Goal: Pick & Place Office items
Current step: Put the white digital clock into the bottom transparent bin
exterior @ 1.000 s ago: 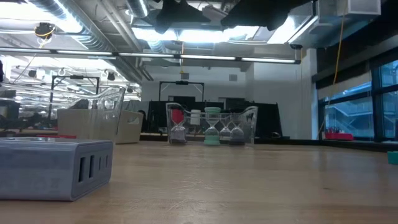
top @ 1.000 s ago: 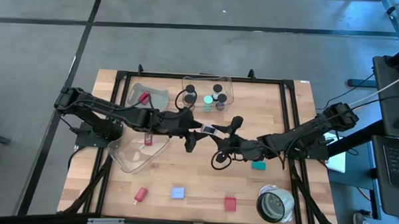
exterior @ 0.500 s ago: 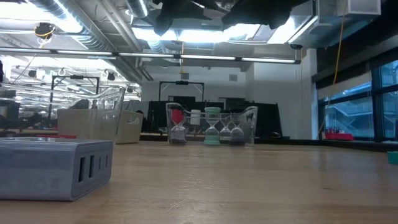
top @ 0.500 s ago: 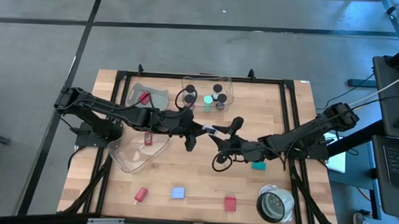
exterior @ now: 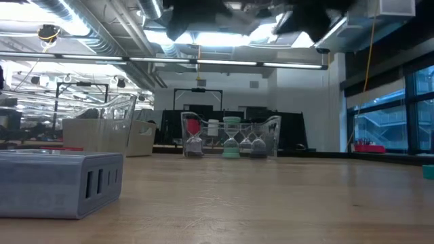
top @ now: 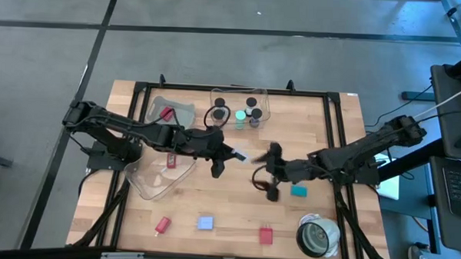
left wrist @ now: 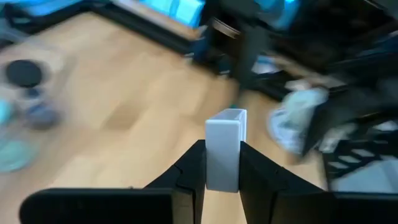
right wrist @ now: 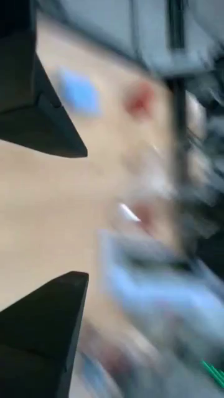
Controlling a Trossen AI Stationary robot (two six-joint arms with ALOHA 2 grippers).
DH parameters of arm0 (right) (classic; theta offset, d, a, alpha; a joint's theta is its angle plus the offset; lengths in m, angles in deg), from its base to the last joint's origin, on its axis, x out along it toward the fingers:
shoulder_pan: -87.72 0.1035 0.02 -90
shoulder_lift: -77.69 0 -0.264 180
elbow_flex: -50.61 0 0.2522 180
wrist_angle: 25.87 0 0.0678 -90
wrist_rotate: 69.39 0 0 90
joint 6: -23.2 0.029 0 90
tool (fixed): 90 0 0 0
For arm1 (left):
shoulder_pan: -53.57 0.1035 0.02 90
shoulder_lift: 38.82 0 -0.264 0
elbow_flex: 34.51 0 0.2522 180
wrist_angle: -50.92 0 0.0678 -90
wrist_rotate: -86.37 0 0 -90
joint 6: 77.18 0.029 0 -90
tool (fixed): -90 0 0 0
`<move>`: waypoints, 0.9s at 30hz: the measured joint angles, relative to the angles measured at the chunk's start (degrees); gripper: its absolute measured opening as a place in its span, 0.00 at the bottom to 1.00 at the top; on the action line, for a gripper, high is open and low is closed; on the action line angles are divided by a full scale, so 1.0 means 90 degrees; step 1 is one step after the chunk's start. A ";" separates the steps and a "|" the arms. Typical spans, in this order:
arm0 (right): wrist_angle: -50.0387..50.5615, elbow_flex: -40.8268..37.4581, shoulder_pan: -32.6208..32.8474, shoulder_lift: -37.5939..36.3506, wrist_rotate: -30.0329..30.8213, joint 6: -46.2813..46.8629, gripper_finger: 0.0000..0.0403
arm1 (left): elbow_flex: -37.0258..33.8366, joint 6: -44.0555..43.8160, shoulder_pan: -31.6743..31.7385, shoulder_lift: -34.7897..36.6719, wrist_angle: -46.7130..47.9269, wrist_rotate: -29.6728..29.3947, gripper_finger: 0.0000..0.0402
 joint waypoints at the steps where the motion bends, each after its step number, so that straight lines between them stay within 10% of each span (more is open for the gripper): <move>1: 0.0516 0.0000 0.0007 -0.0142 -0.0456 0.0529 0.81 | 0.0000 -0.0027 0.0017 0.0000 0.0181 -0.0021 0.17; 6: 0.2483 0.0000 0.0077 -0.0416 -0.2151 0.2852 0.83 | 0.0000 -0.0564 -0.0019 0.0000 0.1493 -0.0072 0.17; 27: 0.5362 -0.0002 0.0627 0.0157 -0.2646 0.4272 0.75 | 0.0002 -0.3962 -0.1301 0.1380 0.6834 0.0067 0.17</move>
